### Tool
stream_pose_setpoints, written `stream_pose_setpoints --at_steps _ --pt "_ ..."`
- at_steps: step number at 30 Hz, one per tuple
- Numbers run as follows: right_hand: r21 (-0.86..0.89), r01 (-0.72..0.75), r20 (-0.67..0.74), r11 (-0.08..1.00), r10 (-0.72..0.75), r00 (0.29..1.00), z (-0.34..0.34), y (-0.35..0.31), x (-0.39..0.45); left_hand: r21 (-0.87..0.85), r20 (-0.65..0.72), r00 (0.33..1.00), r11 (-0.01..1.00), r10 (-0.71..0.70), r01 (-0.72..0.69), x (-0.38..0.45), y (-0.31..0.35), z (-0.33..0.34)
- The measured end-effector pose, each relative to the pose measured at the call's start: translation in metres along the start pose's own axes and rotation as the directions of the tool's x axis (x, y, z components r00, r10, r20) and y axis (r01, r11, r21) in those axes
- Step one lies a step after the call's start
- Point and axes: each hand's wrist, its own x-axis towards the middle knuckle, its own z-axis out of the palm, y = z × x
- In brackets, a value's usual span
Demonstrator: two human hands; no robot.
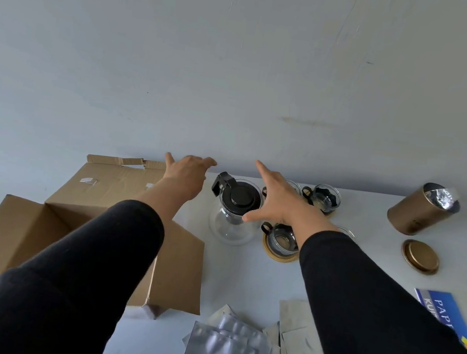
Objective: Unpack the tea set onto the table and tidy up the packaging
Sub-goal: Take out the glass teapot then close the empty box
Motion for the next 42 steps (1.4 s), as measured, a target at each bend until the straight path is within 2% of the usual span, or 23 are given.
stream_pose_setpoints --at_steps 6,11,15,19,22,24,27,30,32,34,38,40,42 --pt "-0.015 -0.01 -0.092 1.0 0.009 0.996 -0.008 -0.048 -0.038 -0.003 -0.079 0.997 1.0 -0.002 0.002 -0.046 -0.025 -0.03" --pt "-0.014 -0.052 -0.116 0.999 0.05 0.992 0.017 -0.099 -0.077 0.002 -0.142 0.989 0.999 -0.041 0.041 -0.102 -0.07 -0.042" --pt "-0.002 -0.103 -0.066 0.995 0.103 0.993 0.062 -0.131 -0.102 -0.005 -0.196 0.972 0.992 -0.127 0.129 -0.153 -0.116 -0.037" --pt "0.02 -0.172 -0.042 0.985 0.173 0.984 0.119 -0.151 -0.126 -0.03 -0.244 0.93 0.96 -0.276 0.278 -0.198 -0.156 -0.018" --pt "0.069 -0.276 -0.051 0.959 0.279 0.959 0.156 -0.157 -0.134 -0.075 -0.21 0.884 0.908 -0.418 0.412 -0.221 -0.173 -0.004" --pt "0.109 -0.324 -0.083 0.94 0.334 0.939 0.172 -0.16 -0.137 -0.144 -0.135 0.857 0.866 -0.497 0.479 -0.23 -0.178 0.003" --pt "0.184 -0.368 -0.133 0.911 0.394 0.909 0.178 -0.164 -0.137 -0.302 -0.018 0.838 0.802 -0.545 0.515 -0.24 -0.182 0.011" --pt "0.344 -0.462 -0.083 0.817 0.517 0.852 0.18 -0.168 -0.131 -0.387 0.001 0.834 0.769 -0.551 0.508 -0.243 -0.185 0.013" --pt "0.49 -0.525 -0.011 0.696 0.607 0.795 0.181 -0.172 -0.13 -0.4 -0.037 0.835 0.774 -0.549 0.491 -0.242 -0.187 0.011" --pt "0.631 -0.522 0.034 0.574 0.652 0.758 0.184 -0.171 -0.127 -0.393 -0.078 0.841 0.792 -0.535 0.468 -0.243 -0.188 0.008" --pt "0.858 -0.426 0.081 0.288 0.742 0.665 0.181 -0.174 -0.135 -0.294 -0.147 0.886 0.875 -0.44 0.385 -0.248 -0.189 0.009" --pt "0.911 -0.325 0.011 0.255 0.772 0.636 0.174 -0.178 -0.143 -0.268 -0.163 0.904 0.899 -0.396 0.346 -0.251 -0.19 0.011" --pt "0.946 -0.238 -0.058 0.22 0.838 0.542 0.167 -0.178 -0.149 -0.279 -0.16 0.915 0.906 -0.37 0.317 -0.253 -0.19 0.014"
